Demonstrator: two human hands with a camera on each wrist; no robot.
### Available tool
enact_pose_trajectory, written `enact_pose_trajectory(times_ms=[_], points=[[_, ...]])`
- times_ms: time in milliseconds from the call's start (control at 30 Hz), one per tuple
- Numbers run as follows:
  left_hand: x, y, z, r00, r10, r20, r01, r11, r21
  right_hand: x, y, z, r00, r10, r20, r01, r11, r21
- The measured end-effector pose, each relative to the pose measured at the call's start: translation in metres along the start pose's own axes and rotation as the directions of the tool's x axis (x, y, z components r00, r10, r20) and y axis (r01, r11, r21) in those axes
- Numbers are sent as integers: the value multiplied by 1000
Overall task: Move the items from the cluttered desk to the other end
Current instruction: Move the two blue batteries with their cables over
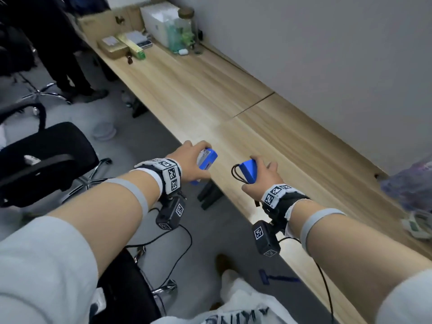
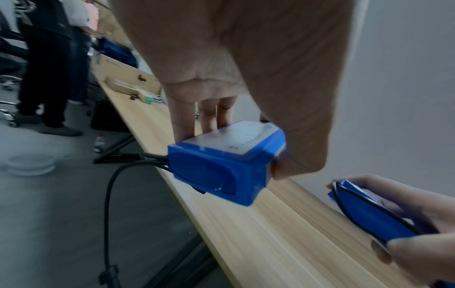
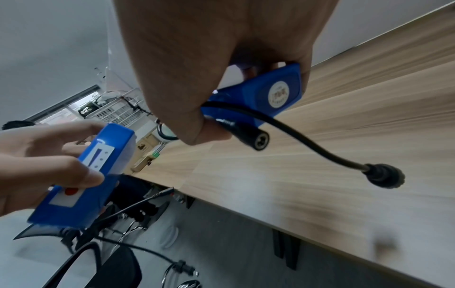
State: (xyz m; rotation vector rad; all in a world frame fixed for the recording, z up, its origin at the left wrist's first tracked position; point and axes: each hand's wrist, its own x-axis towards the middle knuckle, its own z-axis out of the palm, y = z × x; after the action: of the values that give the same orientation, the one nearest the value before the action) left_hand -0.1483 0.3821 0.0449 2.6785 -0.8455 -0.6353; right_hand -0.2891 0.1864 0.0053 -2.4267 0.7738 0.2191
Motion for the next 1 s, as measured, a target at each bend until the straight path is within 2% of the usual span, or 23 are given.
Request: enact_pose_trajectory(times_ms=[267, 467, 633, 833, 1000], points=[[71, -86, -53, 993, -116, -22, 115, 993, -32, 121, -96, 31, 986, -139, 87, 137, 990, 33], [139, -135, -106, 983, -185, -14, 183, 979, -95, 223, -174, 46, 968, -178, 176, 173, 984, 42], [175, -188, -148, 965, -252, -68, 239, 958, -158, 280, -244, 56, 955, -217, 201, 212, 976, 46], [235, -263, -197, 954, -273, -121, 233, 934, -270, 346, -328, 70, 954, -222, 199, 221, 975, 31], [310, -339, -249, 959, -235, -155, 164, 915, -369, 416, -403, 83, 979, -147, 144, 144, 989, 31]])
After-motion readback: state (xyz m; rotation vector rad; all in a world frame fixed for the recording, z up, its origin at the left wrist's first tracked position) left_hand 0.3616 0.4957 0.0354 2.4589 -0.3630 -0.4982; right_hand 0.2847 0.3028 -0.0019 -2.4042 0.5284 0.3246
